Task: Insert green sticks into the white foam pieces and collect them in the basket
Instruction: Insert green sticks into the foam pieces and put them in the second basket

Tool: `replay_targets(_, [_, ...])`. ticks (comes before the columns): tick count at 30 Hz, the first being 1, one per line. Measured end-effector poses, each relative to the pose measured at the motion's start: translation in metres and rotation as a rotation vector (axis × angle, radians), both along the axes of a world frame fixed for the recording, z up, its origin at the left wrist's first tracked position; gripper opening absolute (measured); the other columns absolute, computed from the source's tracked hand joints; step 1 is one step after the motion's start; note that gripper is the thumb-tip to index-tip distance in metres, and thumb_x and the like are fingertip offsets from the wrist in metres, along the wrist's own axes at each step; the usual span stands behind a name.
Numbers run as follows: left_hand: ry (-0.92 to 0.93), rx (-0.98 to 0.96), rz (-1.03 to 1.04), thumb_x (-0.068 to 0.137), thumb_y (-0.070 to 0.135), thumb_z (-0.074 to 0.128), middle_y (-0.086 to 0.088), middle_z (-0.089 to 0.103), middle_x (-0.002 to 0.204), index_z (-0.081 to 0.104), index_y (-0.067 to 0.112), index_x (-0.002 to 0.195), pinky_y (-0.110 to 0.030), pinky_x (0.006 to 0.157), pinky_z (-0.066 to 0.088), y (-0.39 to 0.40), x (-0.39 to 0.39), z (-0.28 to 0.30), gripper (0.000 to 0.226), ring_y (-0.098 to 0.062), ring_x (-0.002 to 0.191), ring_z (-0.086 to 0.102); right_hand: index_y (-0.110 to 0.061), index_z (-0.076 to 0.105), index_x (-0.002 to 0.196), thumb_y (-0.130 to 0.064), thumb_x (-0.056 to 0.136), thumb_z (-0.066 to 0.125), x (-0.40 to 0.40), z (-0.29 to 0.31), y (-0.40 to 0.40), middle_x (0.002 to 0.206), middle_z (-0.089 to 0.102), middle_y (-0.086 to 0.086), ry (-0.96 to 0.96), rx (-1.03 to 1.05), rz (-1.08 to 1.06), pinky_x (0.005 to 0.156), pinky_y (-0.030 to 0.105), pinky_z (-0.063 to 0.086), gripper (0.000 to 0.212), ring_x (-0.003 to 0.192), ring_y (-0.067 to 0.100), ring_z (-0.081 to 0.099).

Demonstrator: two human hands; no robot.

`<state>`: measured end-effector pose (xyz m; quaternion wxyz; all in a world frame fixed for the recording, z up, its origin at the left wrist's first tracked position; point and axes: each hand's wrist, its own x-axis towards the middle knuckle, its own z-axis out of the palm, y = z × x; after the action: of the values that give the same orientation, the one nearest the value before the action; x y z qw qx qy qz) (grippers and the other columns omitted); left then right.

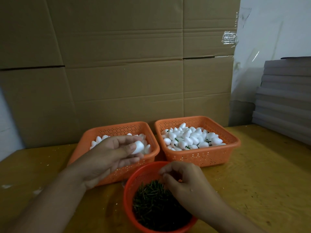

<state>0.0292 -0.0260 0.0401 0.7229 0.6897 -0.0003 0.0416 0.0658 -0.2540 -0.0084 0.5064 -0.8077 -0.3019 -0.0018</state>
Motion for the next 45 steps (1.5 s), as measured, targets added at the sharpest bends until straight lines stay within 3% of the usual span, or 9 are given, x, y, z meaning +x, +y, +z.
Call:
replay_targets(7, [-0.018,0.03,-0.143,0.077,0.014,0.076,-0.012,0.072,0.119,0.068,0.015,0.125,-0.023,0.082,0.058,-0.025,-0.014,0.005,0.049,-0.027,0.108,0.071,-0.029,0.073,0.091,-0.017,0.091,0.062,0.0,-0.001,0.0,0.08,0.074,-0.005,-0.062,-0.065,-0.003,0.066,0.032,0.054,0.016,0.068,0.011,0.067])
replay_targets(12, [-0.121,0.164,-0.151,0.077,0.012,0.082,-0.007,0.074,0.114,0.077,0.024,0.102,-0.024,0.084,0.057,-0.032,-0.021,0.009,0.028,-0.023,0.107,0.072,-0.026,0.074,0.097,-0.017,0.091,0.061,0.001,-0.002,0.0,0.082,0.074,-0.006,-0.115,-0.1,0.0,0.066,0.027,0.053,0.017,0.073,0.009,0.067])
replay_targets(17, [-0.313,0.286,-0.108,0.076,-0.007,0.077,-0.004,0.074,0.112,0.074,0.028,0.088,-0.018,0.085,0.053,-0.036,-0.024,0.013,0.037,-0.016,0.11,0.069,-0.026,0.074,0.094,-0.015,0.09,0.061,0.003,-0.003,-0.001,0.074,0.072,-0.007,-0.141,-0.107,-0.003,0.055,0.017,0.045,0.017,0.064,0.008,0.064])
replay_targets(22, [-0.341,0.321,-0.081,0.077,-0.018,0.071,-0.004,0.075,0.111,0.073,0.026,0.086,-0.016,0.085,0.053,-0.039,-0.024,0.012,0.046,-0.016,0.11,0.07,-0.026,0.074,0.093,-0.015,0.088,0.061,0.003,-0.004,0.0,0.075,0.072,-0.009,-0.16,-0.093,-0.024,0.06,0.017,0.047,0.018,0.068,0.005,0.066])
replay_targets(27, [-0.213,0.187,-0.058,0.078,0.015,0.075,-0.003,0.073,0.113,0.073,0.031,0.107,-0.024,0.083,0.057,-0.039,-0.021,0.01,0.033,-0.025,0.101,0.073,-0.026,0.074,0.094,-0.017,0.09,0.06,0.003,-0.004,0.0,0.077,0.073,-0.004,-0.142,-0.079,-0.004,0.06,0.034,0.052,0.017,0.062,0.014,0.065])
replay_targets(33, [-0.045,-0.018,-0.059,0.081,0.041,0.077,-0.013,0.074,0.108,0.076,0.025,0.1,-0.027,0.075,0.059,-0.041,-0.02,0.011,0.025,-0.024,0.09,0.074,-0.025,0.074,0.094,-0.015,0.089,0.061,0.002,-0.003,-0.001,0.075,0.071,-0.009,-0.185,-0.093,-0.006,0.058,0.022,0.049,0.017,0.065,0.008,0.065])
replay_targets(37, [0.019,-0.148,-0.077,0.084,0.048,0.07,-0.02,0.074,0.098,0.068,0.006,0.101,-0.027,0.066,0.06,-0.038,-0.018,0.01,0.046,-0.023,0.081,0.074,-0.026,0.072,0.097,-0.019,0.089,0.061,0.003,-0.003,-0.001,0.073,0.066,-0.016,-0.228,-0.171,0.025,0.061,0.014,0.042,0.016,0.067,0.003,0.061])
replay_targets(41, [0.051,-0.147,-0.093,0.082,0.051,0.058,-0.016,0.073,0.086,0.059,0.0,0.104,-0.026,0.059,0.059,-0.039,-0.017,0.008,0.056,-0.019,0.071,0.072,-0.029,0.065,0.107,-0.03,0.09,0.059,0.004,-0.005,-0.004,0.089,0.065,-0.017,-0.279,-0.336,0.1,0.073,0.02,0.047,0.018,0.08,0.0,0.057])
replay_targets(45, [0.06,-0.133,-0.12,0.08,0.055,0.058,-0.015,0.072,0.081,0.057,0.002,0.102,-0.026,0.056,0.057,-0.04,-0.017,0.008,0.057,-0.018,0.066,0.071,-0.029,0.062,0.119,-0.039,0.092,0.059,0.005,-0.004,-0.002,0.115,0.063,-0.015,-0.301,-0.513,0.18,0.089,0.027,0.05,0.029,0.105,0.004,0.057])
